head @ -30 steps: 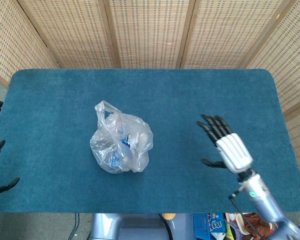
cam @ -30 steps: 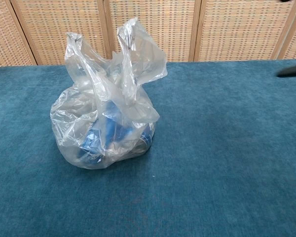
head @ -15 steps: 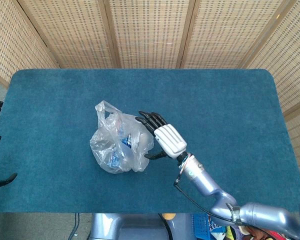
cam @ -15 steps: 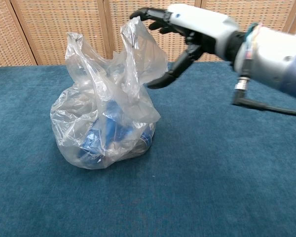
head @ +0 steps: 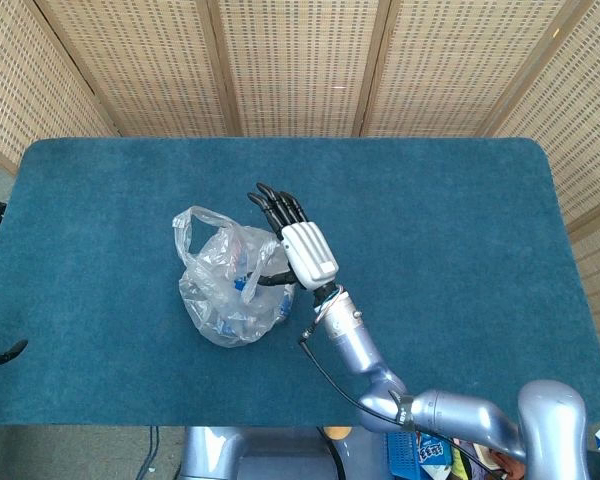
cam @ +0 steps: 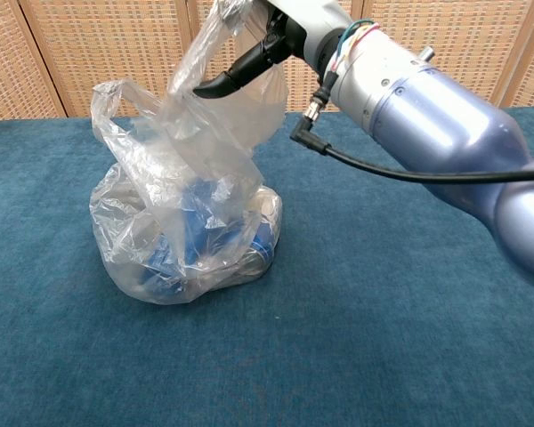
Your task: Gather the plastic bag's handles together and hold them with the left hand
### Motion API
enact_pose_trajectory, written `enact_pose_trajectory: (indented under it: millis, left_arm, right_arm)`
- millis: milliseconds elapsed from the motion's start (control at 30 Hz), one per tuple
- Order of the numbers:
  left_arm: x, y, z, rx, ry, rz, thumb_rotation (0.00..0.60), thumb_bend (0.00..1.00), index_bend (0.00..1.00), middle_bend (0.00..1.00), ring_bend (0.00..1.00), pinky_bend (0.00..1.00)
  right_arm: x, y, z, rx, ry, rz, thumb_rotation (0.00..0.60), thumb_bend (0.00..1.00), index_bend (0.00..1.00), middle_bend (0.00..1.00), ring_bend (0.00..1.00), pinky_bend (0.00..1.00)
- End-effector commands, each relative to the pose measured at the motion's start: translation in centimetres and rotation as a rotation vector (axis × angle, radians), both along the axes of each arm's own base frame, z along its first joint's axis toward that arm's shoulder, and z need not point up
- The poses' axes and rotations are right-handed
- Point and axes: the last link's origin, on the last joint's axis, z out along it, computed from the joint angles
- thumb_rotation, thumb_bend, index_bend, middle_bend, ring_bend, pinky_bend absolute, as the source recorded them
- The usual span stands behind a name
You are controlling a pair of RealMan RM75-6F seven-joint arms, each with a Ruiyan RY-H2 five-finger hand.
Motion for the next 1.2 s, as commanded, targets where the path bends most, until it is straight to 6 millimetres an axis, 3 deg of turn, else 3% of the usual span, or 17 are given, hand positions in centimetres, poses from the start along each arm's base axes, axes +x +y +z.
enact_pose_trajectory:
  millis: [33, 367, 667, 733, 800, 900, 1067, 1200]
  left_arm:
    - [-0.1, 0.1, 0.0, -0.003, -0.001, 0.003, 0.600, 0.15, 0.00, 0.00, 0.00, 0.00]
    - [0.0, 0.2, -0.1, -0.009, 0.003, 0.001, 0.600, 0.15, 0.00, 0.00, 0.00, 0.00]
    - [0.0, 0.2, -0.3, -0.010, 0.007, 0.004, 0.600, 0.15, 0.00, 0.00, 0.00, 0.00]
    - [0.0, 0.2, -0.3, -0.012, 0.008, 0.005, 0.600, 0.15, 0.00, 0.00, 0.00, 0.00]
    - [0.0, 0.3, -0.3, -0.012, 0.009, 0.007, 0.600, 0.15, 0.00, 0.00, 0.00, 0.00]
    - [-0.1, 0.3, -0.4, -0.012, 0.008, 0.008, 0.600, 0.15, 0.00, 0.00, 0.00, 0.00]
    - [-0.2, 0.5, -0.6, -0.024, 0.005, 0.011, 0.600, 0.15, 0.00, 0.00, 0.00, 0.00]
    - [-0.1, 1.0, -0.9, -0.040, -0.016, 0.005, 0.600, 0.15, 0.00, 0.00, 0.00, 0.00]
  right_arm:
    - [0.3, -0.2, 0.0, -0.002, -0.009, -0.015, 0.600, 0.00, 0.00, 0.00, 0.00, 0.00]
    - [0.2, -1.6, 2.2, -0.065, -0.064, -0.058, 0.600, 0.00, 0.00, 0.00, 0.00, 0.00]
    - [0.3, -1.8, 2.4, -0.083, -0.156, -0.082, 0.600, 0.02, 0.00, 0.00, 0.00, 0.00]
    - [0.4, -1.7, 2.5, -0.088, -0.182, -0.082, 0.600, 0.14, 0.00, 0.00, 0.00, 0.00]
    - [0.4, -1.7, 2.8, -0.103, -0.220, -0.078, 0.600, 0.39, 0.00, 0.00, 0.00, 0.00]
    - [0.4, -1.6, 3.0, -0.122, -0.239, -0.064, 0.600, 0.59, 0.00, 0.02, 0.00, 0.00]
    - [0.0, -1.2, 3.5, -0.151, -0.220, -0.030, 0.600, 0.70, 0.00, 0.04, 0.00, 0.00]
    - [-1.2, -0.8, 3.9, -0.162, -0.172, -0.007, 0.600, 0.71, 0.00, 0.05, 0.00, 0.00]
